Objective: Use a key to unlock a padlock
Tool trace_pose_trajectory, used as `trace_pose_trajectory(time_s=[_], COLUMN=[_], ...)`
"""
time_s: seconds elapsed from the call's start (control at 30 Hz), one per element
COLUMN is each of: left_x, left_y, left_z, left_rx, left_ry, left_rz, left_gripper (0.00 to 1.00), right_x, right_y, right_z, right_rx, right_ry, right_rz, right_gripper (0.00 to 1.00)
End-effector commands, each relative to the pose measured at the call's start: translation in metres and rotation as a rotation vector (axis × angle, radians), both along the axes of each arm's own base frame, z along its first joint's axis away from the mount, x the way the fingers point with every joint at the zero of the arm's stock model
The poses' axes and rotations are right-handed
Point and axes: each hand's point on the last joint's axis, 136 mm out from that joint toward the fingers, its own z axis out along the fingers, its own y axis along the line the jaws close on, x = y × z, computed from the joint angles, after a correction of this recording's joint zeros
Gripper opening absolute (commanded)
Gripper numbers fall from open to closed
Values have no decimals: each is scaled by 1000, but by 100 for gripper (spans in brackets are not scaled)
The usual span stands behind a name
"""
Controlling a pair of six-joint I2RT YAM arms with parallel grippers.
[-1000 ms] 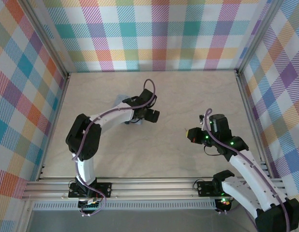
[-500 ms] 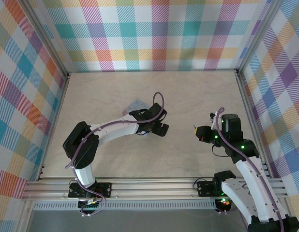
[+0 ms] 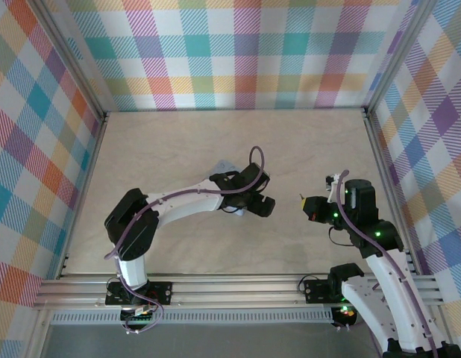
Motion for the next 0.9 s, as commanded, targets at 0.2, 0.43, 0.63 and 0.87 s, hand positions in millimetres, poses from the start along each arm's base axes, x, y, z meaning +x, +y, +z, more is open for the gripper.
trace_pose_trajectory(time_s=[0.2, 0.43, 0.63, 0.87], left_x=[1, 0, -3, -10], left_y=[33, 109, 149, 150], left_z=[79, 76, 67, 37], left_rx=[-241, -347, -512, -520], left_ry=[-87, -66, -82, -87], left_rz=[69, 202, 227, 152], left_gripper=[96, 96, 90, 89], right_x=[10, 26, 43, 72], right_y=[23, 56, 102, 166], right_z=[-5, -17, -27, -33], right_rx=[117, 183, 181, 232], right_ry=[36, 67, 88, 100], right_rz=[77, 144, 235, 328], right_gripper=[0, 0, 0, 0])
